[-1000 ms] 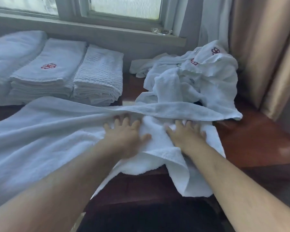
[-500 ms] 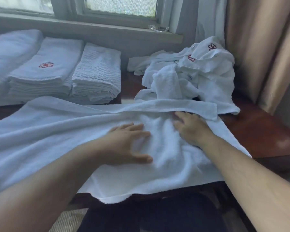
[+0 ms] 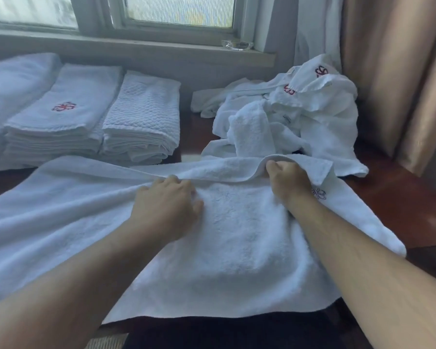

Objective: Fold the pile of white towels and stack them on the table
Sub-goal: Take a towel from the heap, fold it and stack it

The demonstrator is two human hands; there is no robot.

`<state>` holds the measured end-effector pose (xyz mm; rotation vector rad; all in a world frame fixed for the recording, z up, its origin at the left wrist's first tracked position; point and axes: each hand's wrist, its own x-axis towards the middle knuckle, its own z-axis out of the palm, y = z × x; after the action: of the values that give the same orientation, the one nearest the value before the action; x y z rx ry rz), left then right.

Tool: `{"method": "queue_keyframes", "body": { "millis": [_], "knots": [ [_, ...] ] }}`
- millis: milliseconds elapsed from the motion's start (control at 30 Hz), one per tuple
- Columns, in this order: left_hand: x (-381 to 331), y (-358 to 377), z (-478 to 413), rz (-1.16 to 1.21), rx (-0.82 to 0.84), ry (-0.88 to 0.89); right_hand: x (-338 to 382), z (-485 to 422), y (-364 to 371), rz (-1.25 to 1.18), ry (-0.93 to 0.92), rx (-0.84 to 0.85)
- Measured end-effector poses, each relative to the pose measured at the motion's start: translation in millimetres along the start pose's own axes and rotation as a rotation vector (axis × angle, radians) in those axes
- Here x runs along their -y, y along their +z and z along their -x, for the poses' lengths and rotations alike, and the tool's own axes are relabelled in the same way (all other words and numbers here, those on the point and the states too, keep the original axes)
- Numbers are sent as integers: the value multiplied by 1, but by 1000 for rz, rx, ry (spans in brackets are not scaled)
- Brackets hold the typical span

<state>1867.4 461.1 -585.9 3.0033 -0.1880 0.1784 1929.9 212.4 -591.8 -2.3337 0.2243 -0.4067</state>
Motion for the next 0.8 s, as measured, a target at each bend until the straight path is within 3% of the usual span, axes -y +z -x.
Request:
{"method": "queue_keyframes", "body": {
  "millis": [100, 167, 233, 300, 367, 500, 567, 633, 700, 800],
  "knots": [
    [-19, 1, -25, 35, -232, 176, -10, -13, -11, -68, 82, -119],
    [-29, 8, -44, 65, -235, 255, -22, -19, -22, -126, 193, -301],
    [-34, 19, -58, 113, -203, 205, -35, -27, -33, -268, 311, -400],
    [-33, 29, -66, 182, -262, 176, -41, -37, -41, -399, 441, -397],
    [-30, 34, -69, 227, -347, 202, -46, -46, -44, -373, 511, -344],
    [-26, 33, -68, 295, -478, 259, -56, -50, -42, -580, 436, -305],
    [-32, 25, -64, 297, -614, 302, -55, -48, -38, -611, 364, -437],
    [-37, 16, -58, 312, -750, 374, -51, -47, -36, -412, 269, -623],
    [-40, 13, -49, 344, -720, 452, -52, -48, -38, -328, 252, -723],
    [-44, 19, -39, 260, -427, 476, -53, -47, -43, -401, 305, -646]
  ]
}}
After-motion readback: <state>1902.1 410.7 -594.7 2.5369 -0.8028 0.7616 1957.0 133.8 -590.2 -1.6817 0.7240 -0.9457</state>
